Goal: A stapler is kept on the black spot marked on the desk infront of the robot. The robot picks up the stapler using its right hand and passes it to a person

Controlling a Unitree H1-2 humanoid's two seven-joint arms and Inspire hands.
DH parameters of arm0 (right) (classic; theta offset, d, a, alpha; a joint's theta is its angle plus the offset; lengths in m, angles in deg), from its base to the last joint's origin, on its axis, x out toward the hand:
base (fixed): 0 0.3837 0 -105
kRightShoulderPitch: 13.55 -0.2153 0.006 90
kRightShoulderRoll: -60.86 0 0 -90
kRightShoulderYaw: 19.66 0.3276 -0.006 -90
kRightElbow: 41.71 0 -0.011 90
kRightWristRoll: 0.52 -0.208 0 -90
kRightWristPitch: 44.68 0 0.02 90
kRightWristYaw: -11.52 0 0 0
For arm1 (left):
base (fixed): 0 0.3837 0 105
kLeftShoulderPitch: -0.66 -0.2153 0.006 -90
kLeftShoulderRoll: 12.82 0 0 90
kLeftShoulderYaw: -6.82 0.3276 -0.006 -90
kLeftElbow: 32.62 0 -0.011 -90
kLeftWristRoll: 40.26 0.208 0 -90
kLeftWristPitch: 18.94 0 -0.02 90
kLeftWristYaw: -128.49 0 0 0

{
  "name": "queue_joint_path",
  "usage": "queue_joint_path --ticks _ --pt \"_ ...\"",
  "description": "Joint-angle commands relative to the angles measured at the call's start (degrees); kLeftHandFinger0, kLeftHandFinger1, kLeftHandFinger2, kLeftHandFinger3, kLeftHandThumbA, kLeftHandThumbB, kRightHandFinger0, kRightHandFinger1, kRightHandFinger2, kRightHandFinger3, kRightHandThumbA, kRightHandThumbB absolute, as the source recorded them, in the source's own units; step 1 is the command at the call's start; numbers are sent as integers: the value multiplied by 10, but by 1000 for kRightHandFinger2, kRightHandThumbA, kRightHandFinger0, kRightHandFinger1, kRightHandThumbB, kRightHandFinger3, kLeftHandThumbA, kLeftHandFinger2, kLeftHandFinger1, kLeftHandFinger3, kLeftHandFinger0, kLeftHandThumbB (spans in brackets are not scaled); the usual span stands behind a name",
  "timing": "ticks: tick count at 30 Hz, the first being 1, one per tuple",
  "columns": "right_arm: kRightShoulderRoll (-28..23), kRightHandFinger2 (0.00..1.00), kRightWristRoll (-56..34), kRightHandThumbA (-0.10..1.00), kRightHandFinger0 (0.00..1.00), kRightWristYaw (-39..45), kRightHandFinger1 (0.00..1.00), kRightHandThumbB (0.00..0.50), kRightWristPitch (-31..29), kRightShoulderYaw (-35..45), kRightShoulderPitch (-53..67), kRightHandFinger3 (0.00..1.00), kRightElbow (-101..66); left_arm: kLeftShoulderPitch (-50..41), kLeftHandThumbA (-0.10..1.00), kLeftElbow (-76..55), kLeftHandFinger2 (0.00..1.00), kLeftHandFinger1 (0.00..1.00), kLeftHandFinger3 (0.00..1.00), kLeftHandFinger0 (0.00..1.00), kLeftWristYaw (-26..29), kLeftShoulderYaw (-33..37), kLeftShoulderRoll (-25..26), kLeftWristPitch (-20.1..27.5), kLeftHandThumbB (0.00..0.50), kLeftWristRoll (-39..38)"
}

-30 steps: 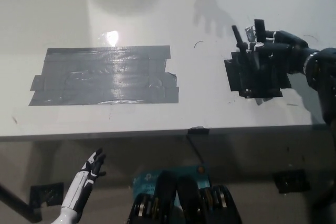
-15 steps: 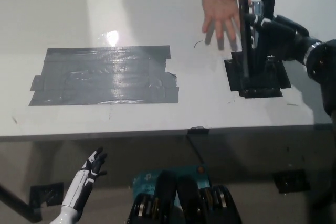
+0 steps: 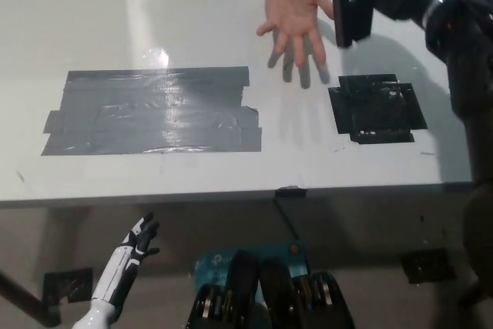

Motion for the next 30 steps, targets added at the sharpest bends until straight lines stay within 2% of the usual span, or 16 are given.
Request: queue_joint_path --ticks 1,8,12,14,15,16,17,18,19,20,21,22,23,26,27,30 --pt "7 0 37 874 0 -72 0 0 -22 -22 -87 0 20 7 1000 -22 968 941 1000 853 -4 -1 2 3 500 -2" --pt "14 12 117 807 0 -107 0 29 -96 -101 -119 52 85 10 1000 -17 972 942 1000 846 -7 0 2 8 500 -3" --pt "19 90 195 1000 0 -136 0 48 -125 -192 -137 104 119 11 1000 -23 979 954 1000 858 -9 0 2 -1 500 -4" --pt "22 170 220 1000 0 -161 0 87 -109 -224 -148 191 128 13 1000 -23 981 956 1000 857 -9 0 2 -1 500 -4" --pt "29 281 235 1000 0 -179 53 60 -104 -243 -155 459 133 13 1000 -24 976 954 1000 853 -8 0 3 1 500 -2" --pt "35 358 246 853 3 -196 94 12 -108 -253 -160 653 137 13 1000 -25 975 954 1000 853 -8 1 4 0 500 0" --pt "37 436 250 288 0 -206 126 0 -121 -261 -161 974 142 13 1000 -27 974 955 1000 853 -8 1 4 -2 500 1" --pt "38 482 262 124 18 -220 171 0 -147 -274 -159 1000 149 12 1000 -29 976 958 1000 857 -9 1 4 -4 500 -1" --pt "39 504 272 354 90 -235 219 0 -177 -286 -157 948 160 12 1000 -29 977 959 1000 860 -11 1 4 -5 500 -2" --pt "38 502 281 593 126 -244 245 15 -195 -296 -156 1000 167 12 1000 -30 976 959 1000 858 -10 1 4 -4 500 -1" --pt "37 383 293 793 69 -254 172 27 -211 -309 -155 797 174 12 1000 -32 978 960 1000 867 -10 2 4 -5 500 2" --pt "37 319 302 885 29 -262 121 24 -221 -318 -155 715 179 12 1000 -33 979 961 1000 869 -10 3 5 -6 500 3" --pt "37 216 316 952 1 -273 26 10 -230 -334 -157 468 189 13 1000 -33 981 964 1000 886 -10 4 4 -7 500 5" --pt "39 176 354 1000 0 -302 1 11 -257 -377 -162 406 214 12 1000 -34 970 958 1000 874 -11 2 3 -5 500 -1" --pt "40 250 366 1000 0 -317 46 5 -268 -392 -164 824 223 12 1000 -36 969 956 1000 864 -12 3 2 -7 500 -1" --pt "42 356 370 1000 0 -340 116 0 -283 -403 -167 840 234 13 1000 -38 968 956 1000 861 -13 3 2 -8 500 -2"
